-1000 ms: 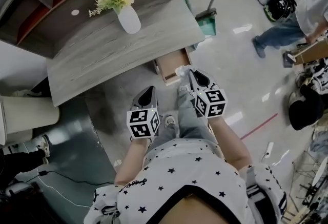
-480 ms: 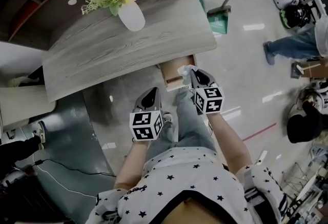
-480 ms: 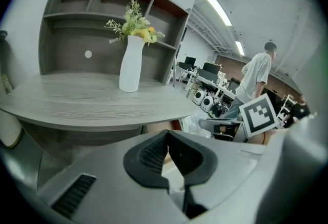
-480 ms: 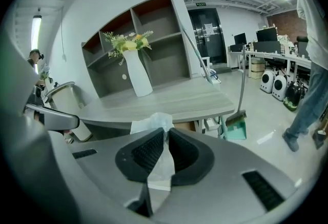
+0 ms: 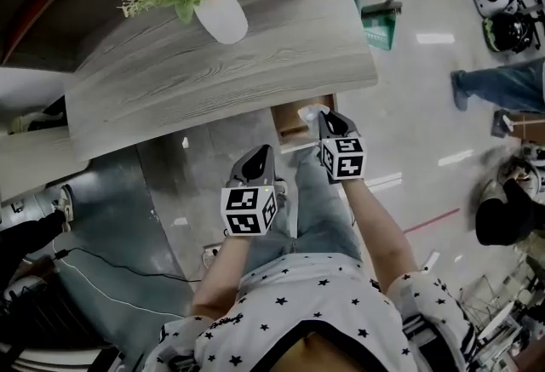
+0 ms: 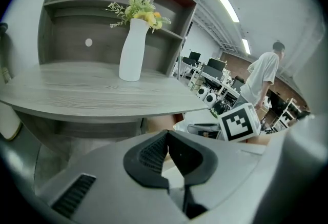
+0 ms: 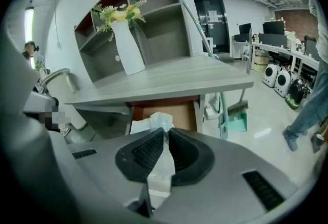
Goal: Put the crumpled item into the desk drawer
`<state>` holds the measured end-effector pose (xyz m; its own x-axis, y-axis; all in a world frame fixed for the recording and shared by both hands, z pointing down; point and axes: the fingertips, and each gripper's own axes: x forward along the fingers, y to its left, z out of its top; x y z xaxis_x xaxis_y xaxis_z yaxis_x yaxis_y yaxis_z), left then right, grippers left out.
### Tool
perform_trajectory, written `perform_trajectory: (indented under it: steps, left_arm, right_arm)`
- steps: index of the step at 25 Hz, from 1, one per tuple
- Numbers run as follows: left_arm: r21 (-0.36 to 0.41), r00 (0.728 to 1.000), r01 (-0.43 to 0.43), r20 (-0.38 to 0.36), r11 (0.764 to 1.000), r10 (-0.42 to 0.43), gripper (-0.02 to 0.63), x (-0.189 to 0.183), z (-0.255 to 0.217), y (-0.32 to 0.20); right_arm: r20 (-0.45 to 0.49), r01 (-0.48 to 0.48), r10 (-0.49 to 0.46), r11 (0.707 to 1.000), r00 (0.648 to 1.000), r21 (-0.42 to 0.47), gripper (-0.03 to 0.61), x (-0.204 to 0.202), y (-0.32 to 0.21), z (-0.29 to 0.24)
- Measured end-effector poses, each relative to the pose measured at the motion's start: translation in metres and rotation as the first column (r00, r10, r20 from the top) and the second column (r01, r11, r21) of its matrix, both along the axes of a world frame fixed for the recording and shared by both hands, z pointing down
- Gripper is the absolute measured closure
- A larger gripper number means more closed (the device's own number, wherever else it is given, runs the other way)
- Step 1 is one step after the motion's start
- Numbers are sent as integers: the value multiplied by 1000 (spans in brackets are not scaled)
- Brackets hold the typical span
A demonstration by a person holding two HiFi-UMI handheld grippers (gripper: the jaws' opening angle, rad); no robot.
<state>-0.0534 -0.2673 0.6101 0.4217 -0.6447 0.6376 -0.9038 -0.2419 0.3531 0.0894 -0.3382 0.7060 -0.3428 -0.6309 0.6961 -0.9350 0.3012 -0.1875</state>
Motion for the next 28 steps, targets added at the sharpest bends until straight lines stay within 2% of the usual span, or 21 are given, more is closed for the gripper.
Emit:
perform_trajectory:
  steps: [13, 20, 22, 24, 28]
  left_arm:
    - [-53, 1000, -3, 14, 999, 3, 600, 1, 25, 4]
    - [-56, 1000, -8, 9, 998, 8, 600, 1, 26, 7]
    - [-50, 1000, -8, 6, 999, 8, 600, 1, 24, 7]
    - [-43, 1000, -7, 3, 999, 7, 600, 1, 21, 7]
    - [-31, 1000, -12, 2, 999, 12, 600, 0, 14, 12]
  right_arm:
    - [-65, 3, -11, 993, 998, -115, 549, 0, -7, 68]
    - [-80, -2, -10, 989, 997, -145, 545, -2, -5, 77]
    - [-79, -3, -9, 990, 997, -144, 517, -2, -5, 78]
    - [-74, -7, -4, 990, 997, -144, 453, -2, -4, 77]
    - [-74, -13, 3, 991, 997, -136, 451, -2, -1, 69]
